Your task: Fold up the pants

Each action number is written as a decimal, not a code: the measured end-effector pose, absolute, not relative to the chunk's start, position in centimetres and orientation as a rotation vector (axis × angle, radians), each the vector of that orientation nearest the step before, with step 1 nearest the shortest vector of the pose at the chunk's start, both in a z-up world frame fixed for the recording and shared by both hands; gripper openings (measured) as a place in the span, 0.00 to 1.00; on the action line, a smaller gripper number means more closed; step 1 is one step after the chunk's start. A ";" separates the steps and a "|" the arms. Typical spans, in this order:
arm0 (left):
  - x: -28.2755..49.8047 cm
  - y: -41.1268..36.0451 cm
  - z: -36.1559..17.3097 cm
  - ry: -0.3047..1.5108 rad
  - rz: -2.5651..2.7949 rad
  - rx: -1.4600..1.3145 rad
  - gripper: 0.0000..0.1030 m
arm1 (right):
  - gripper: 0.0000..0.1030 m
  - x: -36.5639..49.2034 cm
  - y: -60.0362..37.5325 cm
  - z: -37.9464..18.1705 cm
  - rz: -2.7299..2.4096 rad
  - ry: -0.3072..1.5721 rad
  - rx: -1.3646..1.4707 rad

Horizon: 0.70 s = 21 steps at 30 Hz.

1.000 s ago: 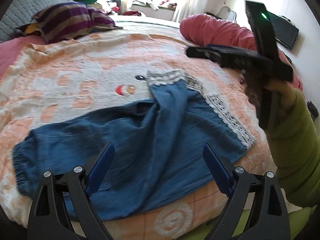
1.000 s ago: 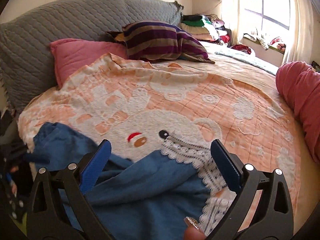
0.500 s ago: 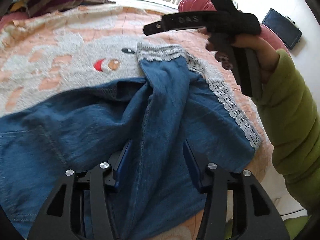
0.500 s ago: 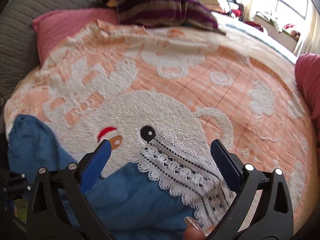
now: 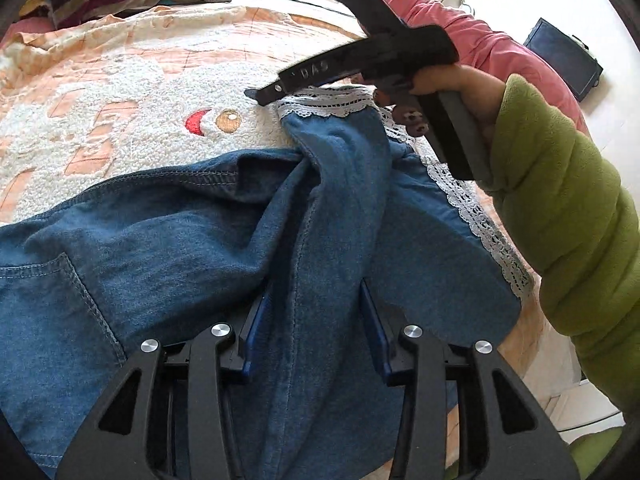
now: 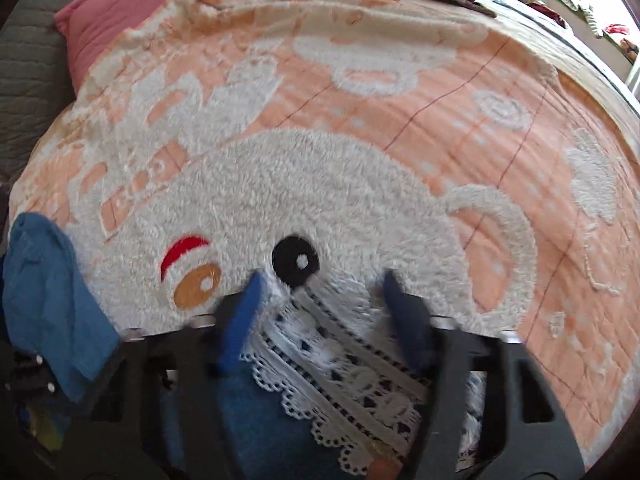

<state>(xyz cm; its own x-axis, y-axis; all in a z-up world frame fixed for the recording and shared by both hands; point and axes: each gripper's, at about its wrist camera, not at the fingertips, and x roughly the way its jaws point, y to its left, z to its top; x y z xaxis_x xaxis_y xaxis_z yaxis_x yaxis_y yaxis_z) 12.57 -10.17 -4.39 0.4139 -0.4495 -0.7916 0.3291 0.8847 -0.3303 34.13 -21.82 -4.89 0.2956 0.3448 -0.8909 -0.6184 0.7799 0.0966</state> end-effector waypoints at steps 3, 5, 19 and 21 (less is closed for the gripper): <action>12.7 -10.0 -4.4 1.029 -0.494 -0.131 0.41 | 0.16 33.7 -23.2 -3.8 0.653 1.060 -0.221; 12.7 -9.8 -4.2 1.031 -0.502 -0.144 0.49 | 0.13 33.1 -24.5 -2.6 0.650 1.015 -0.179; 12.3 -10.8 -3.9 1.009 -0.479 -0.082 0.09 | 0.09 26.5 -33.1 5.1 0.621 0.788 0.023; 12.0 -10.7 -3.3 0.986 -0.492 -0.074 0.06 | 0.08 25.1 -34.2 5.4 0.613 0.772 0.047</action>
